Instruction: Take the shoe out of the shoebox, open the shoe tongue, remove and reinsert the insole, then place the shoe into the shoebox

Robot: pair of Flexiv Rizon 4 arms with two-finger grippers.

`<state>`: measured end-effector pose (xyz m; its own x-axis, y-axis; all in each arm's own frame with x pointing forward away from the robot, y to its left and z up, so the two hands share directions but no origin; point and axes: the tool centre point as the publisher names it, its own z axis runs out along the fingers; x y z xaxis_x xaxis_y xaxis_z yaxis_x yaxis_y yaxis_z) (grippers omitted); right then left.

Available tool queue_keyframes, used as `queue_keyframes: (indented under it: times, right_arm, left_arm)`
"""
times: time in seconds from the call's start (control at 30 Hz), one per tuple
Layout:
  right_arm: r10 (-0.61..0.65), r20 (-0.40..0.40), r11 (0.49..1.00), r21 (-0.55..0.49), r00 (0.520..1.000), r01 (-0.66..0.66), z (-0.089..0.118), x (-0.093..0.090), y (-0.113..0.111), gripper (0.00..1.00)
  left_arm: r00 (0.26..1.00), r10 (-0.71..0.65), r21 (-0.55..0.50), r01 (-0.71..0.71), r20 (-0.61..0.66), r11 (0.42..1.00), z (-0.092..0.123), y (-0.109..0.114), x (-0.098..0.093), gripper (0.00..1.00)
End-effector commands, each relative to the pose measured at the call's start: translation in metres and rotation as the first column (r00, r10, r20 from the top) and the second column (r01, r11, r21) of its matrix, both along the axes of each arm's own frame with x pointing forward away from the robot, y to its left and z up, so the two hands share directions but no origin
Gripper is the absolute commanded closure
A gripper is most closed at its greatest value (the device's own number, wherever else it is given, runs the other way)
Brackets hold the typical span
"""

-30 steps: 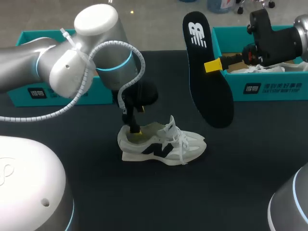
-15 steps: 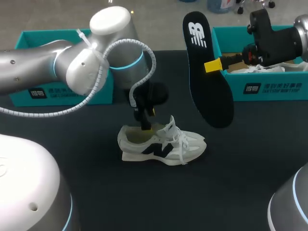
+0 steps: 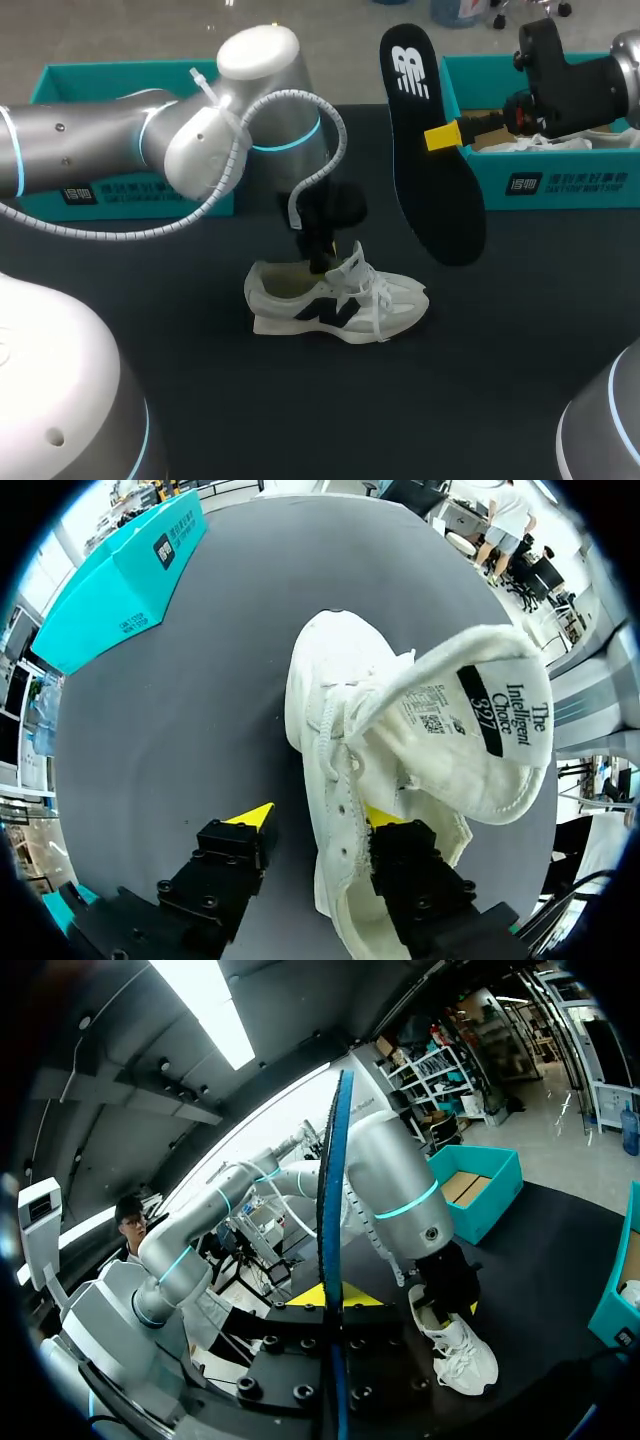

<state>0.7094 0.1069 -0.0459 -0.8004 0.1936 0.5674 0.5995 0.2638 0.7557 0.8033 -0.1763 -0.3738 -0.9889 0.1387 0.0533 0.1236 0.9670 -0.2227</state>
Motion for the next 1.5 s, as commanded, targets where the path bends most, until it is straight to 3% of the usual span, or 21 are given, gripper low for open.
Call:
queue_keyframes:
  times: [0.03,0.1,0.23,0.73,0.87,1.0,1.17,1.27,1.37,1.5]
  right_arm:
    - [0.001,0.000,1.000,-0.001,1.000,-0.001,-0.001,0.001,0.001,1.00]
    - [0.001,0.000,1.000,-0.001,1.000,-0.001,-0.001,0.001,0.001,1.00]
    - [0.001,0.000,1.000,-0.001,1.000,-0.001,-0.001,0.001,0.001,1.00]
    - [0.001,0.000,1.000,-0.001,1.000,-0.001,-0.001,0.001,0.001,1.00]
    - [0.001,0.000,1.000,-0.001,1.000,-0.001,-0.001,0.001,0.001,1.00]
    - [0.001,0.000,1.000,-0.001,1.000,-0.001,-0.001,0.001,0.001,1.00]
    - [0.001,0.000,1.000,-0.001,1.000,-0.001,-0.001,0.001,0.001,1.00]
    - [0.001,0.000,1.000,-0.001,1.000,-0.001,-0.001,0.001,0.001,1.00]
    - [0.001,0.000,1.000,-0.001,1.000,-0.001,-0.001,0.001,0.001,1.00]
    - [0.001,0.000,1.000,-0.001,1.000,-0.001,-0.001,0.001,0.001,1.00]
  left_arm:
    - [1.000,0.009,-0.002,-0.009,-0.006,1.000,-0.009,-0.003,0.001,0.67]
    - [1.000,0.017,-0.006,-0.017,-0.008,1.000,-0.010,-0.003,0.000,1.00]
    - [0.995,0.099,-0.001,-0.099,0.021,0.995,-0.007,0.002,-0.007,1.00]
    - [0.995,0.099,-0.001,-0.099,0.021,0.995,-0.007,0.002,-0.007,1.00]
    - [0.990,-0.107,0.008,0.109,-0.088,0.994,0.001,0.009,0.002,1.00]
    - [0.943,-0.293,-0.093,0.281,-0.156,0.955,0.006,0.009,0.005,1.00]
    - [0.829,-0.515,-0.146,0.494,-0.219,0.857,0.014,0.004,-0.002,1.00]
    - [0.663,-0.686,-0.172,0.670,-0.299,0.723,0.024,0.001,-0.004,1.00]
    - [0.472,-0.820,-0.232,0.801,-0.324,0.553,0.031,-0.003,-0.005,1.00]
    - [0.318,-0.904,-0.276,0.876,-0.286,0.395,0.044,-0.003,-0.004,1.00]
